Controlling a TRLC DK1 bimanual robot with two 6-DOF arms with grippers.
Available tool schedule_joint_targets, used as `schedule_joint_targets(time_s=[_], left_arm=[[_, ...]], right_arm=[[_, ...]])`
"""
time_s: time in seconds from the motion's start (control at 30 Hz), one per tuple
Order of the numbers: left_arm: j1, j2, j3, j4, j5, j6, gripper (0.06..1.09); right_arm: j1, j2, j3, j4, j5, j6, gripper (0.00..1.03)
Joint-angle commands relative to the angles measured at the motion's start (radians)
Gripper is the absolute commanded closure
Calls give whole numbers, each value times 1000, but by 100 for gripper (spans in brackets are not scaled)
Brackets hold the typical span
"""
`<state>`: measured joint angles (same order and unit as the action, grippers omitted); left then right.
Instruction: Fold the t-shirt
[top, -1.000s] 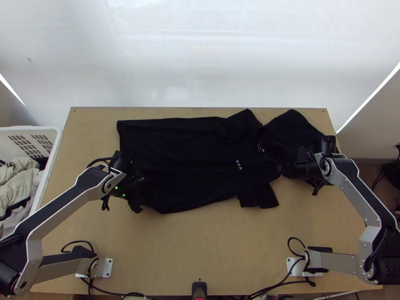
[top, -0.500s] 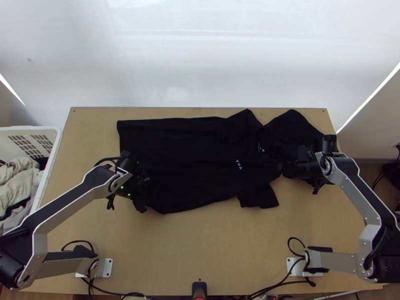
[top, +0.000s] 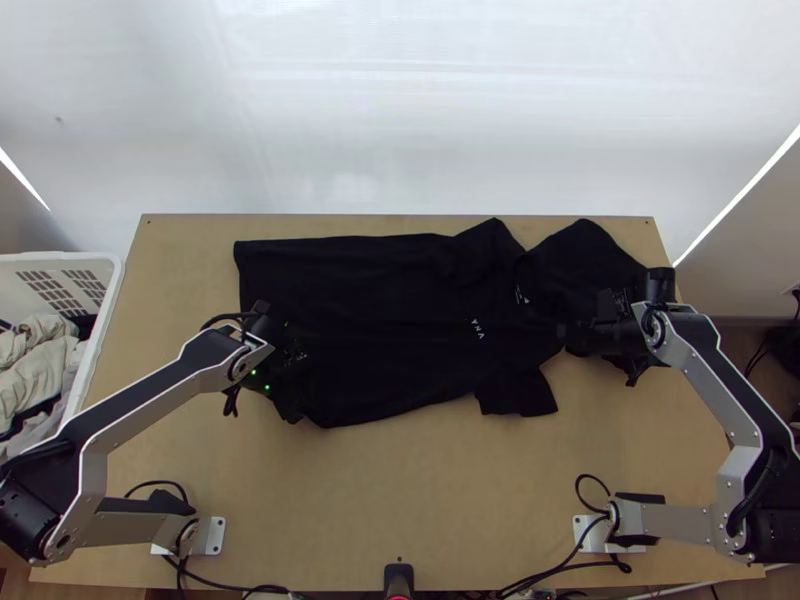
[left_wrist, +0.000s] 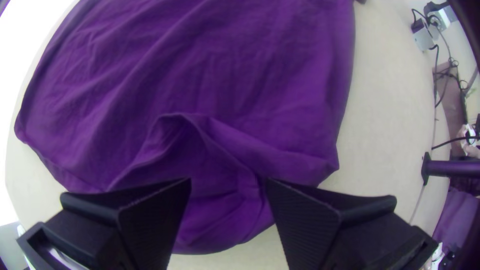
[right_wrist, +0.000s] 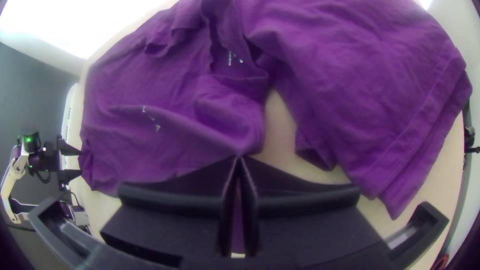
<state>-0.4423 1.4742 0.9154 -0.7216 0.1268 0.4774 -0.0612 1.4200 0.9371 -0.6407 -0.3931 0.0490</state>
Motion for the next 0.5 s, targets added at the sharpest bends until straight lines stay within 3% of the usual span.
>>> schedule_joint_targets(time_s=[0.0,0.03,0.07,0.1,0.13,0.2,0.3,0.47], left_arm=[[-7,41,0,5,10,-6,34],[-12,46,-3,5,10,-5,34],[-15,49,-4,5,10,-5,44],[-19,47,-9,8,10,-5,74],[-21,43,-15,36,10,-16,81],[-21,34,-27,51,10,-5,80],[-29,0,-44,31,0,84,103],[155,-204,48,31,8,61,105]], right_arm=[[-6,3,6,1,0,-1,100],[-8,3,8,-1,0,-3,100],[-9,3,8,1,0,-3,100],[-9,5,9,1,0,-3,100],[-9,5,9,-1,0,-3,100],[-11,7,12,1,0,-1,100],[-12,5,14,-1,0,-1,100],[-26,3,12,-1,0,-1,100]])
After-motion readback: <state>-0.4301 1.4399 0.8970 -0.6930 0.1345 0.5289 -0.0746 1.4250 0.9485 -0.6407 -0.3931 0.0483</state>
